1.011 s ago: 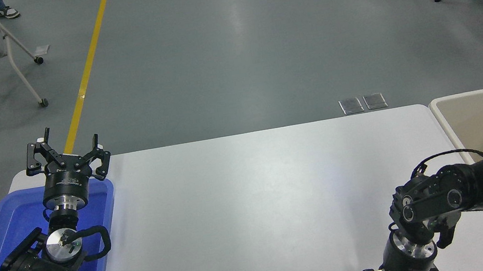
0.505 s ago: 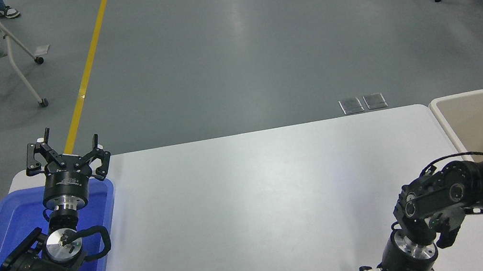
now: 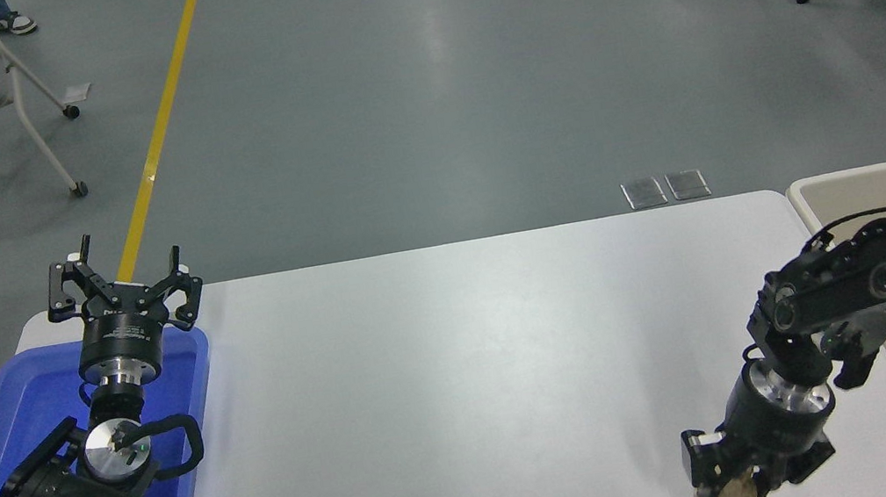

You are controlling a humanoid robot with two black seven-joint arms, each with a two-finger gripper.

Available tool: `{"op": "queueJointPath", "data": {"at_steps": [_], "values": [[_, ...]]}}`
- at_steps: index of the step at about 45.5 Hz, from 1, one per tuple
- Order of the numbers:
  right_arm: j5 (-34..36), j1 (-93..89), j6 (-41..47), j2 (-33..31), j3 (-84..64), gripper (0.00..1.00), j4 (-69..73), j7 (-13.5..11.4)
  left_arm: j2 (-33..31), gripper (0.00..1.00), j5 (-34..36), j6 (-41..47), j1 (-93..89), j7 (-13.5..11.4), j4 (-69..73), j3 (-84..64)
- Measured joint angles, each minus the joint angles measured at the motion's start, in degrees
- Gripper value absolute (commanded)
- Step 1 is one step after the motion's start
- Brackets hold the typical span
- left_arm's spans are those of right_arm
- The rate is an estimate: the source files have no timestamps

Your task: Pick up paper ball place in dustbin

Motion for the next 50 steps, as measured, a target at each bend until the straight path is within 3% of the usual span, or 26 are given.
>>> {"op": "queueJointPath", "data": {"at_steps": [19, 50], "values": [[0.0, 16.9, 7.5, -4.3, -2.9, 0.0, 3.7, -1.2, 0.0, 0.99, 0.0, 0.0, 0.0, 0.0, 0.0, 0.0], [-0.4, 41.4, 8.9, -9.3, -8.5, 0.0, 4.6, -3.1, 0.0, 0.99, 0.0, 0.0, 0.0, 0.0, 0.0, 0.0]]}}
